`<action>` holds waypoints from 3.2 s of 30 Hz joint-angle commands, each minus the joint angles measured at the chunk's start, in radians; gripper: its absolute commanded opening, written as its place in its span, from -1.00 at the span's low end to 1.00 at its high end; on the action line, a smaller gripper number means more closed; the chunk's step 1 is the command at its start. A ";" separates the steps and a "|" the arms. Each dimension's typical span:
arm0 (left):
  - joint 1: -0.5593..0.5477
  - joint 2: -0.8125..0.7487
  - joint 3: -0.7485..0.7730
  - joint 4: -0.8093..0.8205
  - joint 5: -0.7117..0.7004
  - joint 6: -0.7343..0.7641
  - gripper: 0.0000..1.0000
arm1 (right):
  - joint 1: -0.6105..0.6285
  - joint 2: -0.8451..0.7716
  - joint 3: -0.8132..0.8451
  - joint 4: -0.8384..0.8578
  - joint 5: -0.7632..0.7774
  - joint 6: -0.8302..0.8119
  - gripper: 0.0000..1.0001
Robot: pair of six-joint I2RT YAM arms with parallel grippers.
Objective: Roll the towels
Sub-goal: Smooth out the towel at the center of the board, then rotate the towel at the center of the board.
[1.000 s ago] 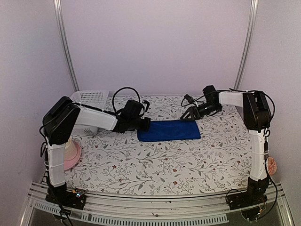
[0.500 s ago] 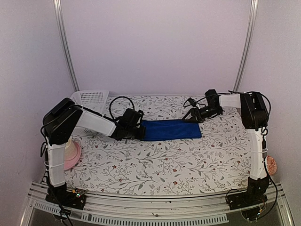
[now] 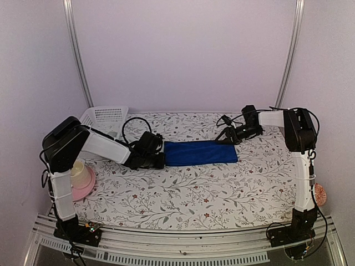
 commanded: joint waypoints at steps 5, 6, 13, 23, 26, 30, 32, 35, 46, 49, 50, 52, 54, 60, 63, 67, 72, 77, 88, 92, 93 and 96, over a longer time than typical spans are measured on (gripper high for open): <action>0.007 -0.094 0.022 -0.044 -0.065 0.005 -0.55 | -0.023 -0.040 0.015 -0.047 0.008 -0.049 0.98; 0.013 -0.093 0.043 -0.046 -0.066 0.013 -0.53 | -0.022 -0.049 0.019 -0.058 -0.001 -0.059 0.98; 0.058 -0.005 0.187 -0.006 0.042 0.068 -0.57 | 0.018 -0.145 0.018 -0.132 -0.035 -0.174 0.98; 0.085 0.162 0.329 -0.028 0.201 0.132 -1.00 | 0.186 -0.185 0.037 -0.179 -0.120 -0.271 0.98; 0.094 0.183 0.337 -0.056 0.175 0.129 -1.00 | 0.214 -0.155 0.063 -0.120 -0.125 -0.198 0.98; 0.107 0.207 0.335 -0.087 0.116 0.112 -1.00 | 0.213 -0.088 0.144 -0.104 -0.070 -0.123 0.98; 0.111 0.224 0.339 -0.100 0.099 0.108 -1.00 | 0.209 -0.039 0.192 -0.100 -0.050 -0.112 0.98; 0.111 0.247 0.346 -0.117 0.080 0.104 -0.99 | 0.207 0.054 0.246 -0.098 -0.018 -0.072 0.98; 0.112 0.227 0.296 -0.115 0.053 0.077 -0.66 | 0.153 0.136 0.240 -0.023 0.181 0.048 0.98; 0.112 0.217 0.273 -0.112 0.051 0.068 -0.60 | 0.129 0.144 0.226 -0.016 0.177 0.064 0.97; 0.112 0.216 0.267 -0.111 0.050 0.063 -0.57 | 0.122 0.148 0.223 -0.017 0.157 0.066 0.98; 0.112 0.213 0.248 -0.102 0.051 0.060 -0.45 | 0.111 0.152 0.224 -0.022 0.102 0.068 0.98; 0.113 0.204 0.238 -0.102 0.044 0.059 -0.33 | 0.108 0.147 0.231 -0.040 0.046 0.051 0.98; 0.127 0.167 0.245 -0.112 0.015 0.071 0.01 | 0.108 0.056 0.229 -0.087 0.038 -0.001 0.98; 0.134 0.145 0.261 -0.111 0.008 0.084 0.38 | 0.107 -0.031 0.217 -0.116 0.058 -0.057 0.98; 0.143 0.119 0.301 -0.116 0.009 0.105 0.75 | 0.107 -0.145 0.148 -0.145 0.097 -0.150 0.98; 0.148 0.076 0.302 -0.108 0.027 0.112 0.95 | 0.107 -0.234 0.007 -0.168 0.059 -0.247 0.98; 0.115 0.013 0.206 -0.044 0.095 0.082 0.79 | 0.107 -0.241 -0.085 -0.210 0.033 -0.316 0.98; 0.022 0.061 0.113 0.032 0.130 0.032 -0.11 | 0.108 -0.258 -0.246 -0.257 0.070 -0.396 0.98; 0.019 0.088 0.102 0.028 0.116 0.020 -0.25 | 0.101 -0.248 -0.272 -0.254 0.096 -0.376 0.98; 0.019 0.097 0.102 0.023 0.110 0.018 -0.31 | 0.099 -0.246 -0.277 -0.253 0.107 -0.369 0.98; 0.020 0.107 0.092 0.015 0.097 0.012 -0.40 | 0.081 -0.239 -0.299 -0.242 0.131 -0.362 0.98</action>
